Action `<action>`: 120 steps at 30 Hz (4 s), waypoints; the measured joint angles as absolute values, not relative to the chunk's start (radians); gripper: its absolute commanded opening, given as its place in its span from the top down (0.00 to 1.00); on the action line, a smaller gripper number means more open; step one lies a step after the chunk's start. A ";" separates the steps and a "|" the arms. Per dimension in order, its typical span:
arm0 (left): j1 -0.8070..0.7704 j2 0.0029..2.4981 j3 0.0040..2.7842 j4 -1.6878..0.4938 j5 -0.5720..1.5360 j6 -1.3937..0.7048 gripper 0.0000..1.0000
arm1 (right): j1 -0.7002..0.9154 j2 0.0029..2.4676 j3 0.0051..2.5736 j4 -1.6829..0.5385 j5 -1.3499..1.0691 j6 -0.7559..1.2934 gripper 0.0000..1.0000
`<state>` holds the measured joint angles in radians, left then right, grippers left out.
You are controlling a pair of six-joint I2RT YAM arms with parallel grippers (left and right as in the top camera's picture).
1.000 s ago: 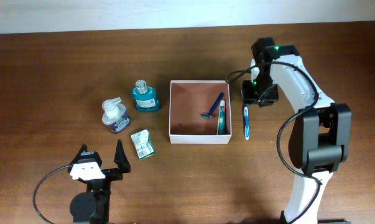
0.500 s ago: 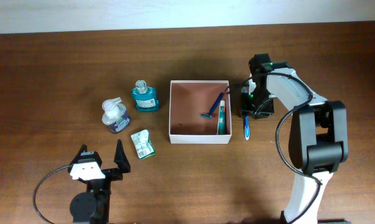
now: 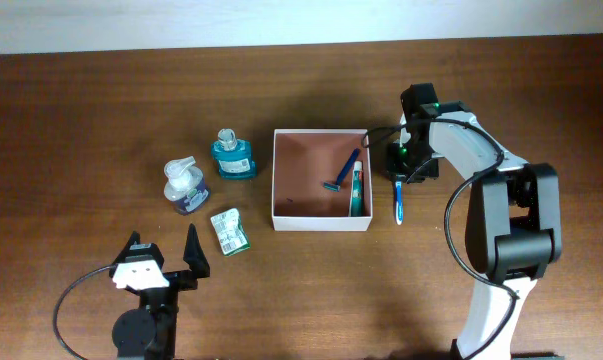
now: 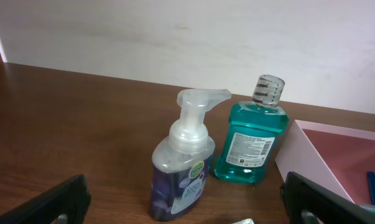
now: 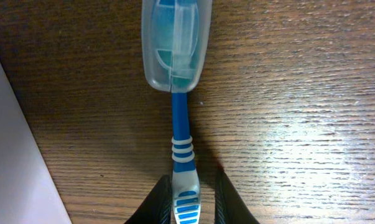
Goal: Pack container
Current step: 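Lift the toothbrush and carry it over the pink box, then lower the toothbrush into the box and open the right gripper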
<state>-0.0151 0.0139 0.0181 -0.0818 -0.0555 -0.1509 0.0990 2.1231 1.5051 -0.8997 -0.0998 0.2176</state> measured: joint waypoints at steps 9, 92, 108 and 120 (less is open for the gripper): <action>-0.015 0.014 0.018 -0.082 -0.056 -0.151 0.01 | 0.099 2.123 1.505 -0.908 -0.075 0.218 0.96; -0.015 0.014 0.018 -0.082 -0.056 -0.151 0.01 | 0.392 2.019 1.750 -1.099 -0.076 0.339 0.96; -0.015 0.014 0.018 -0.082 -0.056 -0.150 0.01 | 0.392 2.019 1.622 -1.007 -0.076 0.371 0.96; -0.015 0.014 0.018 -0.082 -0.056 -0.151 0.01 | 0.392 2.019 1.619 -0.986 -0.076 0.378 0.78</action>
